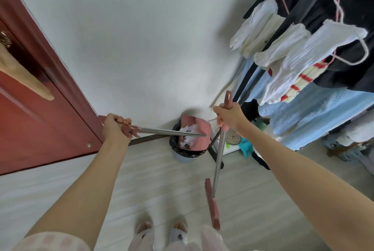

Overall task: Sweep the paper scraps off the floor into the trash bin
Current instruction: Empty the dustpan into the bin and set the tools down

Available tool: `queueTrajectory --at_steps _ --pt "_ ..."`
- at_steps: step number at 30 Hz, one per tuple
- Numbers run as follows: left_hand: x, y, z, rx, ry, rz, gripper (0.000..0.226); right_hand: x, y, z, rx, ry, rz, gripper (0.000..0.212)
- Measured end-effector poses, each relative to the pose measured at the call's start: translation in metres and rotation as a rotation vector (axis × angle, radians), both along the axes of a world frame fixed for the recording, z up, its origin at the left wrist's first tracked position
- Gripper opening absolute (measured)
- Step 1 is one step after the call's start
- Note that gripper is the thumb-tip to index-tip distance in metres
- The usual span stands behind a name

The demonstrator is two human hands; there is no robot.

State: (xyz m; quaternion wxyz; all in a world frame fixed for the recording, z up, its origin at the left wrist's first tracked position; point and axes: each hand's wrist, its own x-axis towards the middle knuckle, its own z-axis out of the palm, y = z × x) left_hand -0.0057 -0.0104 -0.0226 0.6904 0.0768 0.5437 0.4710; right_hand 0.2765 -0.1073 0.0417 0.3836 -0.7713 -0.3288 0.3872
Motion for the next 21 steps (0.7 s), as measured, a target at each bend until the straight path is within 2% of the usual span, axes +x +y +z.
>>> queueTrajectory --at_steps 3,6,18,21 --pt "-0.006 0.003 -0.001 -0.022 -0.115 0.139 0.015 -0.008 0.012 -0.003 -0.029 0.005 0.028 0.036" --pt "-0.012 0.004 -0.006 -0.069 -0.205 0.252 0.017 -0.016 0.021 -0.004 -0.026 0.009 0.044 0.035" --pt "-0.03 0.01 -0.022 -0.149 -0.198 0.325 0.019 -0.032 0.04 0.004 0.016 0.055 0.005 0.034" --pt "-0.029 0.011 -0.02 -0.171 -0.146 0.303 0.018 -0.036 0.041 0.007 0.026 0.048 0.018 0.035"
